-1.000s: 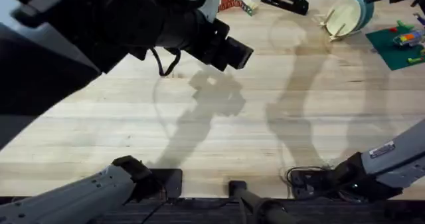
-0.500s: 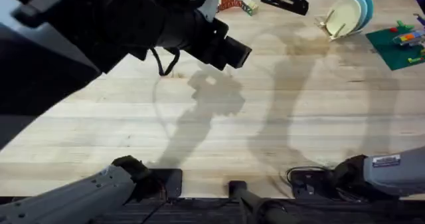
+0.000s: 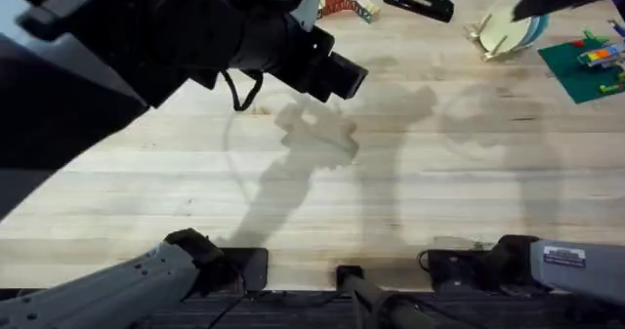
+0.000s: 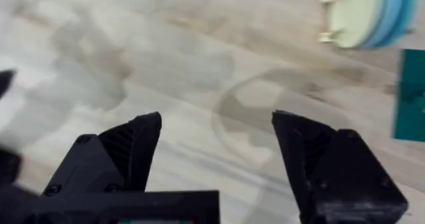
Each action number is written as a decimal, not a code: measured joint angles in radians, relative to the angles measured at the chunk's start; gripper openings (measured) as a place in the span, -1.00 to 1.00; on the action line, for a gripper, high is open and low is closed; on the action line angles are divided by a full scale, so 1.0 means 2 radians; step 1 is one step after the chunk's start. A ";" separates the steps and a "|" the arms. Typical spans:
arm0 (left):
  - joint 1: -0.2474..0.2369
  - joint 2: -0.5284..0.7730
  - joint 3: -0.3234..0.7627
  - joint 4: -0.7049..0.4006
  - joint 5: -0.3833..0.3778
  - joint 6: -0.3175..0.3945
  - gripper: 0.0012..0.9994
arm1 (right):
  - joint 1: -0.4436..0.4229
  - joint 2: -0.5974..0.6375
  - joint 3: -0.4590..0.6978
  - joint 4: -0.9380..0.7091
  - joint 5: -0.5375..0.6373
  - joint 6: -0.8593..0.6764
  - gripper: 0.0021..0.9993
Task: Pick up the plates from the table one by one and place each into a slot on the dish rack.
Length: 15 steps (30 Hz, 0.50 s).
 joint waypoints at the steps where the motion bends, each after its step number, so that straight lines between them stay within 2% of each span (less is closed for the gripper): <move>1: 0.000 0.000 0.000 0.000 -0.002 0.000 0.99 | 0.015 -0.002 0.000 -0.007 0.000 0.007 0.99; 6: 0.000 0.000 0.000 -0.004 -0.011 0.000 0.99 | 0.082 -0.004 0.000 -0.026 0.004 0.038 0.99; 10: 0.000 0.000 0.000 -0.028 -0.014 0.000 0.99 | 0.135 -0.004 0.000 -0.033 0.024 0.064 0.99; 15: 0.000 0.000 0.000 -0.043 -0.014 0.000 0.99 | 0.175 -0.006 -0.008 -0.026 0.036 0.091 0.99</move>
